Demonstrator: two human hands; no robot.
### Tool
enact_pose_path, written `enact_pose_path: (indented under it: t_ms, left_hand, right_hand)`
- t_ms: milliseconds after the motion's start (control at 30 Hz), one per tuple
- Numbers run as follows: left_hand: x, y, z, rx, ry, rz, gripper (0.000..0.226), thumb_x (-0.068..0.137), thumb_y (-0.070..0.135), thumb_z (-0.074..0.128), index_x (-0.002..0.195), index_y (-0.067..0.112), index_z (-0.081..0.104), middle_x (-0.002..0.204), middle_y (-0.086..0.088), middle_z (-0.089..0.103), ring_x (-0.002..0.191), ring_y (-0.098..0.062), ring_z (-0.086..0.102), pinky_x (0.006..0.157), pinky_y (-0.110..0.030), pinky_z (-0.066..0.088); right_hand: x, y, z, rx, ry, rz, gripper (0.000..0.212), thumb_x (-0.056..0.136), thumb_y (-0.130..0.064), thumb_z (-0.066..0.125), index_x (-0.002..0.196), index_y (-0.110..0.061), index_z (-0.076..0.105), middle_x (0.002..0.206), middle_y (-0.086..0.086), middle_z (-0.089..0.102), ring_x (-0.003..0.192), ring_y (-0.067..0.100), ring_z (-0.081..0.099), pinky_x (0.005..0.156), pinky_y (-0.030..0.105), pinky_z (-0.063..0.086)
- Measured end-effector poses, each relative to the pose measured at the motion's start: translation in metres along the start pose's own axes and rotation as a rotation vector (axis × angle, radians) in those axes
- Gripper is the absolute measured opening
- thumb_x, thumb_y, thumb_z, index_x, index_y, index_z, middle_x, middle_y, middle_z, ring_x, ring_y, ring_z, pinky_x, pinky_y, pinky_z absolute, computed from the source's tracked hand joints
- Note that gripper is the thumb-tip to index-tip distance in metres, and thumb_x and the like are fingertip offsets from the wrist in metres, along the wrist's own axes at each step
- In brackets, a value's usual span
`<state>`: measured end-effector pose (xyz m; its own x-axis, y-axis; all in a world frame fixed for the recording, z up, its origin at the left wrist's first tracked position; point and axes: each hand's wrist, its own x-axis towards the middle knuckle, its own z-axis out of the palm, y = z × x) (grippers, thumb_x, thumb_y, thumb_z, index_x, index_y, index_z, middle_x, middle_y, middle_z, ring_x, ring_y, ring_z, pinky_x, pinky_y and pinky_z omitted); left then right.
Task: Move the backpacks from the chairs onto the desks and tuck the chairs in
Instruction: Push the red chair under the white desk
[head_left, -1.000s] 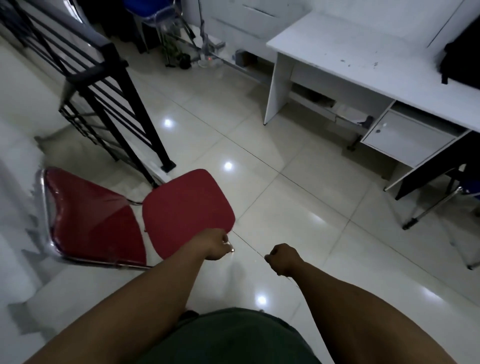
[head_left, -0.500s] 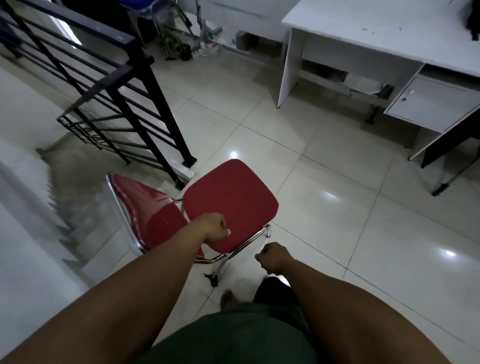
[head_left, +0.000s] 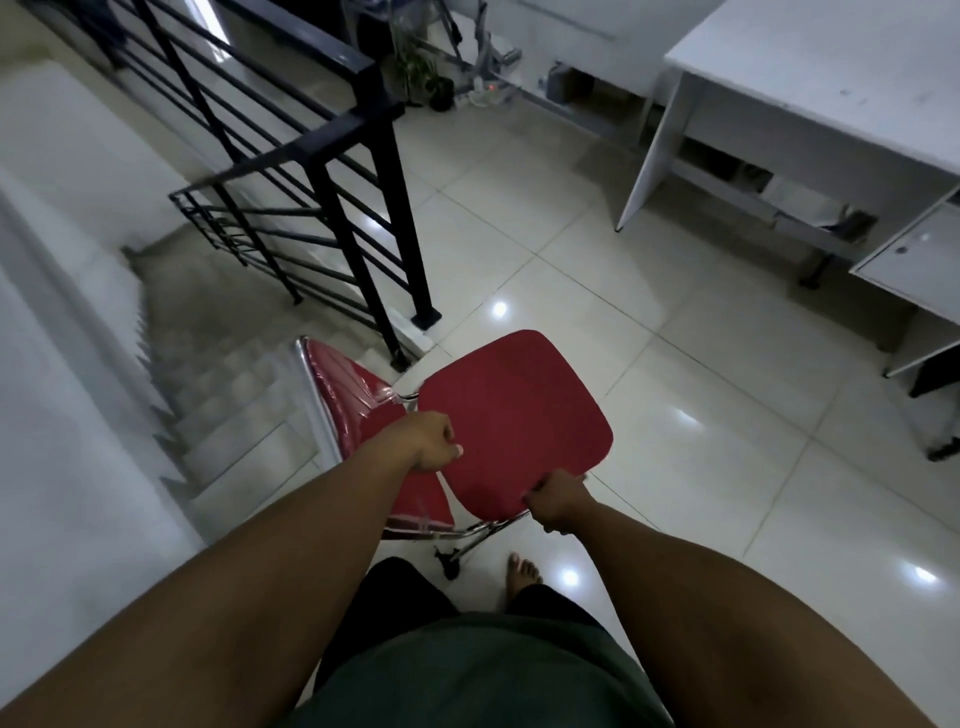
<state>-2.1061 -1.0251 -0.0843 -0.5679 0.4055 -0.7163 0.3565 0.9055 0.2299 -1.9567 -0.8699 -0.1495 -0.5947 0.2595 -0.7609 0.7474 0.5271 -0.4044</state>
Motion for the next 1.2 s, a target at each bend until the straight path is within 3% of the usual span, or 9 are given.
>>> enact_pose_path:
  t_ms: [200,367,467,600,667,733,867,1000,1200]
  left_hand:
    - [0.022,-0.037,-0.025,0.136,-0.008,0.070,0.045,0.091,0.046,0.059,0.127,0.019,0.060,0.134,-0.006,0.057,0.121,-0.025,0.053,0.103,-0.035,0.044]
    - [0.034,-0.067,-0.057,0.198,-0.051,0.176,0.047,0.092,0.046,0.059,0.130,0.019,0.057,0.133,-0.006,0.056,0.118,-0.024,0.055,0.101,-0.036,0.046]
    - [0.038,-0.091,-0.075,0.273,-0.058,0.230,0.045,0.092,0.042,0.059,0.130,0.018,0.056,0.134,-0.007,0.056,0.118,-0.025,0.055,0.099,-0.035,0.046]
    - [0.038,-0.108,-0.081,0.269,-0.040,0.296,0.040,0.091,0.039,0.060,0.126,0.019,0.058,0.129,-0.006,0.059,0.114,-0.025,0.057,0.099,-0.037,0.047]
    - [0.039,-0.111,-0.079,0.405,0.002,0.318,0.042,0.090,0.044,0.057,0.125,0.022,0.058,0.125,-0.005,0.062,0.114,-0.026,0.057,0.103,-0.042,0.044]
    - [0.038,-0.117,-0.079,0.593,0.096,0.296,0.042,0.087,0.048,0.054,0.121,0.024,0.060,0.119,-0.004,0.063,0.116,-0.027,0.054,0.111,-0.050,0.032]
    - [0.040,-0.128,-0.080,0.592,0.163,0.255,0.045,0.081,0.051,0.051,0.115,0.024,0.062,0.119,-0.007,0.061,0.120,-0.029,0.051,0.116,-0.049,0.023]
    - [0.036,-0.133,-0.083,0.668,0.080,0.299,0.058,0.083,0.057,0.040,0.128,0.025,0.057,0.131,-0.010,0.054,0.129,-0.033,0.042,0.111,-0.048,0.027]
    - [0.037,-0.144,-0.112,0.720,-0.026,0.450,0.066,0.082,0.077,0.034,0.124,0.034,0.060,0.130,-0.002,0.060,0.126,-0.027,0.045,0.107,-0.046,0.026]
  right_hand:
    - [0.016,-0.034,0.017,0.093,0.076,0.091,0.031,0.094,-0.029,0.053,0.067,-0.015,0.049,0.066,0.003,0.050,0.069,0.023,0.055,0.051,0.022,0.038]
    - [0.024,-0.071,0.042,0.238,0.174,0.179,0.031,0.094,-0.033,0.057,0.099,-0.003,0.065,0.089,0.013,0.059,0.066,0.022,0.054,0.062,0.027,0.045]
    - [0.028,-0.105,0.062,0.305,0.215,0.191,0.042,0.095,-0.035,0.058,0.109,0.003,0.069,0.098,0.019,0.068,0.092,0.030,0.066,0.072,0.024,0.039]
    - [0.022,-0.142,0.082,0.368,0.243,0.199,0.037,0.093,-0.032,0.058,0.102,0.002,0.071,0.100,0.017,0.071,0.093,0.031,0.067,0.071,0.025,0.043]
    - [0.021,-0.151,0.088,0.411,0.243,0.213,0.035,0.091,-0.033,0.060,0.095,0.000,0.071,0.094,0.018,0.071,0.094,0.034,0.070,0.073,0.029,0.051]
    - [0.019,-0.156,0.091,0.472,0.248,0.218,0.029,0.091,-0.031,0.062,0.086,-0.004,0.070,0.084,0.014,0.069,0.084,0.032,0.071,0.069,0.030,0.051]
    - [0.020,-0.164,0.096,0.542,0.237,0.224,0.027,0.094,-0.029,0.062,0.083,-0.006,0.071,0.076,0.011,0.069,0.058,0.022,0.061,0.063,0.032,0.051]
    - [0.023,-0.174,0.101,0.572,0.221,0.226,0.026,0.093,-0.032,0.065,0.074,-0.014,0.067,0.077,0.012,0.070,0.064,0.024,0.064,0.071,0.036,0.056]
    - [0.022,-0.192,0.105,0.671,0.250,0.265,0.020,0.089,-0.032,0.068,0.082,-0.014,0.070,0.076,0.006,0.064,0.067,0.018,0.058,0.060,0.027,0.045]
